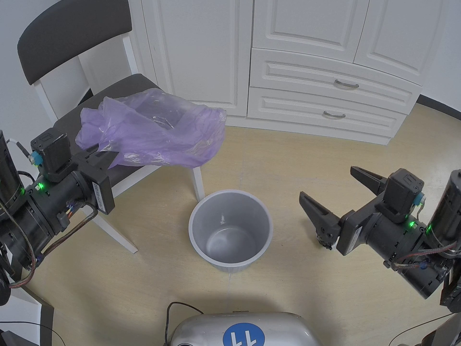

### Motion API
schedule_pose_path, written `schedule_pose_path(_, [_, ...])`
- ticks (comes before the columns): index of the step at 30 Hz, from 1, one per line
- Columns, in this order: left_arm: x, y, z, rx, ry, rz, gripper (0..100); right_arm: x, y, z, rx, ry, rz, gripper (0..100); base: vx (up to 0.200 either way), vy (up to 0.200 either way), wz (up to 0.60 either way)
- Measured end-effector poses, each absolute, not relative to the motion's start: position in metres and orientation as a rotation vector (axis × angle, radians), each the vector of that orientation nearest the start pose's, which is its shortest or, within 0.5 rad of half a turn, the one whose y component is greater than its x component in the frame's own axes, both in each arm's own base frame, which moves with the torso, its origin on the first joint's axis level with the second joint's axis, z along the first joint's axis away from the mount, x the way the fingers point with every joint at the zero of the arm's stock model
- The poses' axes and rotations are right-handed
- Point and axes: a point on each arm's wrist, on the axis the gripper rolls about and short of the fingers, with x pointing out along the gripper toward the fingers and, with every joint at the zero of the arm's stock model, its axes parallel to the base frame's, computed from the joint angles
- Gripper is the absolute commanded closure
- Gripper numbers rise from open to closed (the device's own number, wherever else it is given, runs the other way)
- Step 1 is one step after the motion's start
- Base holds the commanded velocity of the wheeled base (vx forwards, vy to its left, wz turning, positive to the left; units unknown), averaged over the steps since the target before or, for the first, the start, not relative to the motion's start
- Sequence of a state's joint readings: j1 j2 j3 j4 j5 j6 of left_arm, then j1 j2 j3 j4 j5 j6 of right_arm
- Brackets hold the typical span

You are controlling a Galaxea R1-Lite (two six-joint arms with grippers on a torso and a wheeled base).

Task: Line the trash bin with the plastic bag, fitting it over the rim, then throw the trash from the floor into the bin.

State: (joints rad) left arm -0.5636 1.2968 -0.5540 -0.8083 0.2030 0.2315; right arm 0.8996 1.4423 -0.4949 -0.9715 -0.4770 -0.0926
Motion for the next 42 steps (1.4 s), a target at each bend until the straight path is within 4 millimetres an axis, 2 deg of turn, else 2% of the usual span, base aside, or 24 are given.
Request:
schedule_pose_path(5, [0.164,-0.101,0.235,0.199,-0.122,-0.372,100,0.159,0.180,0.194,-0.043,0.006,0.419,0,0.000,0.000,0.00])
schedule_pose_path(19, [0.148,-0.097,0.240,0.189,-0.160,-0.403,100,0.204,0.202,0.195,0.128,0.032,0.356,0,0.000,0.000,0.00])
schedule_pose_path(24, [0.141,-0.097,0.240,0.199,-0.175,-0.427,100,0.219,0.219,0.184,0.190,0.052,0.368,0,0.000,0.000,0.00])
schedule_pose_path(28, [0.137,-0.098,0.239,0.201,-0.178,-0.442,100,0.229,0.241,0.172,0.275,0.046,0.395,0,0.000,0.000,0.00])
schedule_pose_path(34, [0.135,-0.099,0.239,0.202,-0.183,-0.453,100,0.231,0.272,0.146,0.319,0.044,0.454,0,0.000,0.000,0.00])
schedule_pose_path(42, [0.134,-0.099,0.238,0.204,-0.182,-0.463,100,0.210,0.296,0.107,0.259,0.140,0.529,0,0.000,0.000,0.00])
